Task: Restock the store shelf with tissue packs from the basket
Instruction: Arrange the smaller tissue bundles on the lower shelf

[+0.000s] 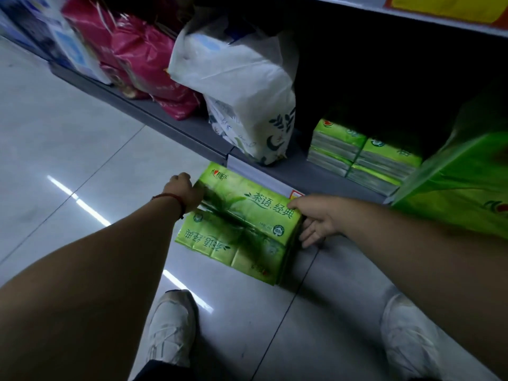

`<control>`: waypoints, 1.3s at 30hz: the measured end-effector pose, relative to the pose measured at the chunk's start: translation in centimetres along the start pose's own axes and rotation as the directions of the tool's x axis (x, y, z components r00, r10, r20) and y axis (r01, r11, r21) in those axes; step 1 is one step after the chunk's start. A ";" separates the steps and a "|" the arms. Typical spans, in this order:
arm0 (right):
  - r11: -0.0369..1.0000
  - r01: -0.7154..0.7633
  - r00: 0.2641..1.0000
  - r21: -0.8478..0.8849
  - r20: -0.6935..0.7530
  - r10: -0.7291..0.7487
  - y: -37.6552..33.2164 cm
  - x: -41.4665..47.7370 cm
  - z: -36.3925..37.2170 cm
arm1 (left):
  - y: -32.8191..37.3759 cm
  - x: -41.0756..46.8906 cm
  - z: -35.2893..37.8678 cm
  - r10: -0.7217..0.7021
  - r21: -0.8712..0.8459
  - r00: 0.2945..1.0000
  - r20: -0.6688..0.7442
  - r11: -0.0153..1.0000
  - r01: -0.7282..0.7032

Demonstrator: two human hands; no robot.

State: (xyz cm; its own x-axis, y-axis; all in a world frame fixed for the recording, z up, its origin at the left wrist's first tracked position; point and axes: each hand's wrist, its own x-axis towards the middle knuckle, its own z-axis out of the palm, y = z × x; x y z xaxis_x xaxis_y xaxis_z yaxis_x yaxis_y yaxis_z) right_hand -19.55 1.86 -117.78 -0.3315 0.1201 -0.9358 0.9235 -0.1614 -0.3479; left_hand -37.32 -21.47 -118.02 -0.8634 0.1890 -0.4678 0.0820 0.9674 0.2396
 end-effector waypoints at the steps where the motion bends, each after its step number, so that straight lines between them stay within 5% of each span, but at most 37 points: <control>1: 1.000 0.003 1.000 0.020 0.022 -0.004 -0.3 0.0 0.7 | -0.3 0.1 0.3 -0.032 -0.095 0.999 0.043 0.995 0.036; 7: 0.991 0.132 0.991 0.036 0.019 -0.133 0.1 4.5 1.4 | -1.2 0.7 0.3 -0.078 -0.504 0.986 0.145 0.852 0.142; 15: 0.918 0.396 0.905 0.023 -0.176 -0.387 -4.6 -7.1 5.8 | -5.8 -6.7 -7.7 -0.172 -0.644 0.956 0.239 0.709 0.288; 19: 0.824 0.565 0.789 -0.033 -0.269 -0.552 -6.7 -15.0 9.5 | -6.2 -13.2 -13.6 -0.165 -0.843 0.984 0.063 0.520 0.141; 22: 0.747 0.665 0.710 -0.019 -0.294 -0.639 -7.6 -20.1 10.9 | -6.1 -18.4 -17.4 -0.137 -0.964 0.980 -0.143 0.246 -0.106; 28: 0.431 0.895 0.443 0.113 -0.320 -0.837 -6.1 -32.1 12.0 | -5.9 -29.4 -22.1 -0.118 -0.897 0.919 -0.376 -0.201 -0.393; 31: 0.295 0.939 0.340 0.175 -0.359 -0.869 -3.6 -33.8 11.9 | -6.4 -32.8 -21.3 -0.078 -0.845 0.897 -0.436 -0.308 -0.438; 39: 0.148 0.962 0.229 0.229 -0.383 -0.895 -0.2 -36.4 11.3 | -5.6 -36.2 -20.5 -0.030 -0.780 0.919 -0.393 -0.519 -0.350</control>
State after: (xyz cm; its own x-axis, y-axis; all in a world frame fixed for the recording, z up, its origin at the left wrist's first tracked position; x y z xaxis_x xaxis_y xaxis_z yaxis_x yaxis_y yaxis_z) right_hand -9.88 -13.57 -84.33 -0.8286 0.5469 0.1192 -0.2264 -0.1327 -0.9650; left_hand -16.75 -37.15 -84.99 -0.9916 0.0785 -0.1026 -0.1281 -0.6994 0.7031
